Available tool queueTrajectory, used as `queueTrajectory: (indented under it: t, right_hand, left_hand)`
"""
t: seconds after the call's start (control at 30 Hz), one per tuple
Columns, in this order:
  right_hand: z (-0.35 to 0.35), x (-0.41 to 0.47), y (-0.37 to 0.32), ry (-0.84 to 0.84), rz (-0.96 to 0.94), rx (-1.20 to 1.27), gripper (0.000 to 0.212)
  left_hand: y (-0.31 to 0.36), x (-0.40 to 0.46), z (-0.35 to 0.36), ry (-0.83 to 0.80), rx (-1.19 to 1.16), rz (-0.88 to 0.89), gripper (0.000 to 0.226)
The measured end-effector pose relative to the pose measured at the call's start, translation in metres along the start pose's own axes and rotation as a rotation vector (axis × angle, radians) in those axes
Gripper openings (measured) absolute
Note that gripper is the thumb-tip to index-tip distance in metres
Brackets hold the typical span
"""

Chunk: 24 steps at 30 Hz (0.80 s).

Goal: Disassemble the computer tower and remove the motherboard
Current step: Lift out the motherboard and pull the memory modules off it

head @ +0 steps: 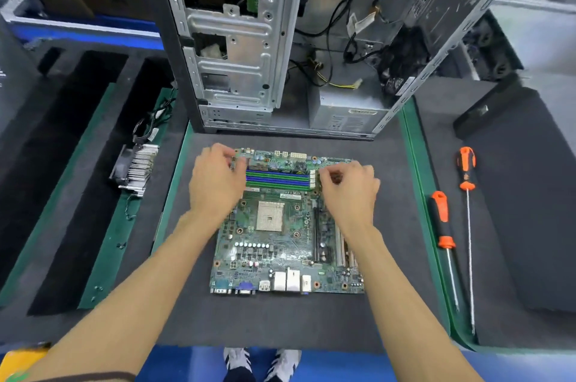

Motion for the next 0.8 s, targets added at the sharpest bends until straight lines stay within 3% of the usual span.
queueTrajectory:
  t: [0.17, 0.3, 0.57, 0.8]
  right_hand:
    - [0.017, 0.011, 0.003, 0.012, 0.004, 0.082, 0.012]
    - [0.024, 0.006, 0.002, 0.038, -0.059, 0.147, 0.017]
    - [0.023, 0.009, 0.000, -0.024, -0.092, 0.192, 0.025]
    - [0.024, 0.015, -0.002, -0.141, -0.074, 0.208, 0.026]
  left_hand:
    - [-0.026, 0.019, 0.001, -0.090, -0.235, -0.149, 0.017]
    - [-0.045, 0.021, 0.000, -0.126, -0.399, -0.297, 0.013]
    - [-0.054, 0.028, -0.001, -0.133, -0.531, -0.445, 0.010]
    - [-0.056, 0.030, -0.001, -0.172, -0.558, -0.454, 0.011]
Point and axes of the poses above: each hand's wrist, its own x-axis towards the middle knuckle, its own z-axis out of the palm, y = z × x, the point moved 6 cm from there along x, towards the middle knuckle, and after that the axes turned 13 degrees about -x, right-handed, at the moved point
